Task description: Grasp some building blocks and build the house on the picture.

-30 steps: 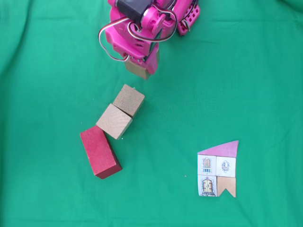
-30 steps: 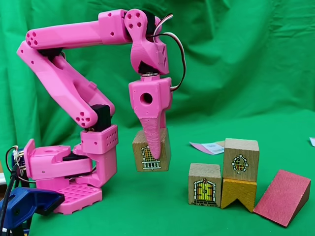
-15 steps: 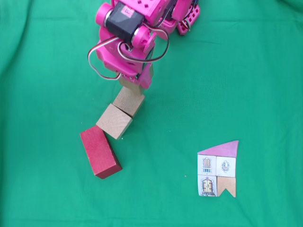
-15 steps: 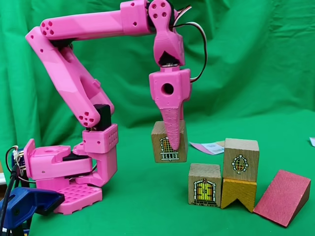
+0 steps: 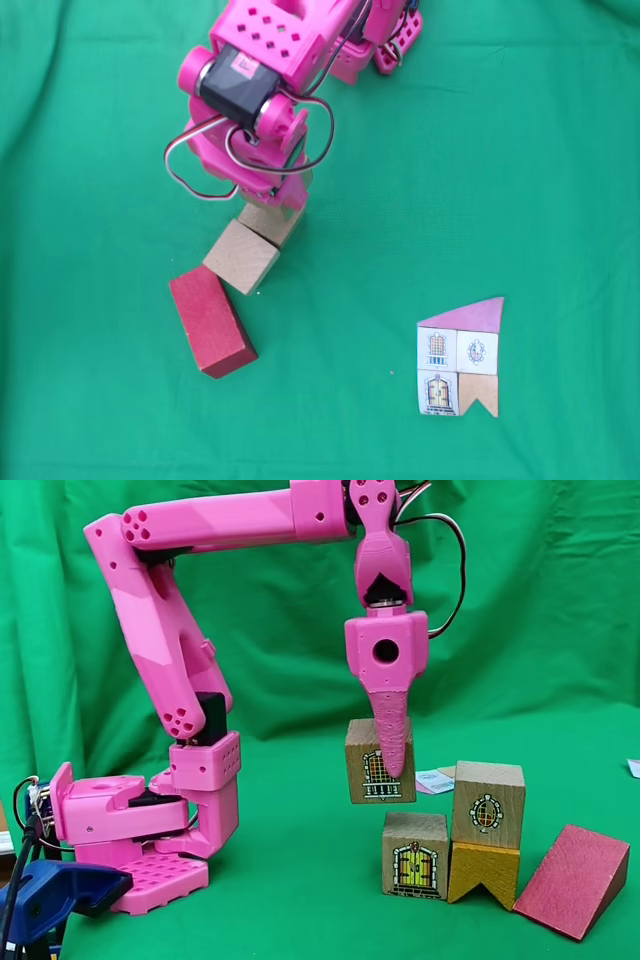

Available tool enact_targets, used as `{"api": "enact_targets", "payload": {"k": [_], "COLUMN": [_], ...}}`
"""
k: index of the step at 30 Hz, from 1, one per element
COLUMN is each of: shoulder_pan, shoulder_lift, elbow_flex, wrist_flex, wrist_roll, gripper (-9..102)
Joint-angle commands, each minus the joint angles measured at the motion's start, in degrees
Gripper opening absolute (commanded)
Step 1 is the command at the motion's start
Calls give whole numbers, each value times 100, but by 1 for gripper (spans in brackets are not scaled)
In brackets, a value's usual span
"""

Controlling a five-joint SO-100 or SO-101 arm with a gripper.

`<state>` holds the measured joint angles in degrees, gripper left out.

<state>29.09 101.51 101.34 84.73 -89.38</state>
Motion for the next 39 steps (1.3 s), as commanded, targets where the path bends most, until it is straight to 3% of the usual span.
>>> {"api": "enact_targets", "payload": {"k": [1,39], "shoulder_pan": [-26,-281], "shoulder_lift": [-114,-861], "elbow_flex": [-378,-791], "wrist_flex": [-70,-519], "wrist_roll": [35,-44], "gripper": [21,22]}}
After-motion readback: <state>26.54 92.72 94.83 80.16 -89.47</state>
